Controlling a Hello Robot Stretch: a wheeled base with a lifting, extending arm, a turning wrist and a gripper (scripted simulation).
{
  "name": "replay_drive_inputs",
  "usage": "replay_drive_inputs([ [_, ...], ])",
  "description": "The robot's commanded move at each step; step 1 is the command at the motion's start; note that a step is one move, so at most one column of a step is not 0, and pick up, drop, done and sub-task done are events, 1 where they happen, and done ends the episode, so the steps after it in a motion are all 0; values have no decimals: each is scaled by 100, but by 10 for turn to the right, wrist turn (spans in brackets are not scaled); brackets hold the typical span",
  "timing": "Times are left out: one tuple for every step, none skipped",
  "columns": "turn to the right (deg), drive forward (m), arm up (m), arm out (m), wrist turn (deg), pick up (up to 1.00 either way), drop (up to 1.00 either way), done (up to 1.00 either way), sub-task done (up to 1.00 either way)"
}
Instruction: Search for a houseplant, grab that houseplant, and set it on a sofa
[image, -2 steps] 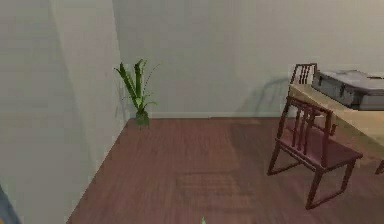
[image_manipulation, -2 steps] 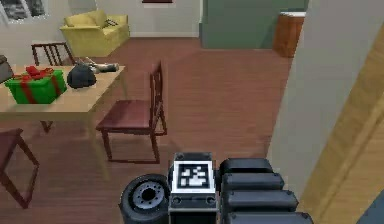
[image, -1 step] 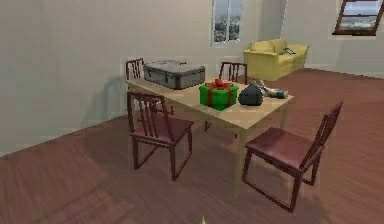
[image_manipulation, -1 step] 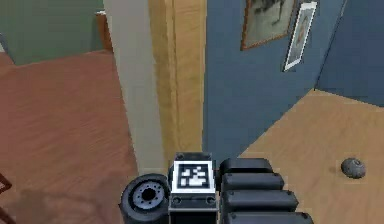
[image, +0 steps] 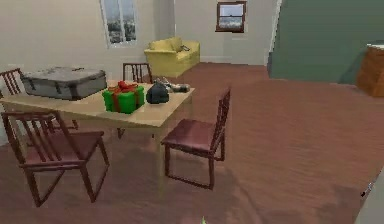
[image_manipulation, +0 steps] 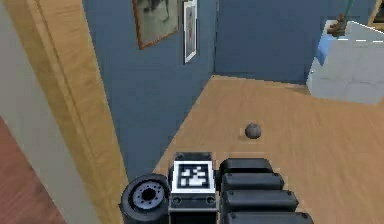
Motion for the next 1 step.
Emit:
replay_drive_inputs([
  [0,25,0,0,0,0,0,0,0],
])
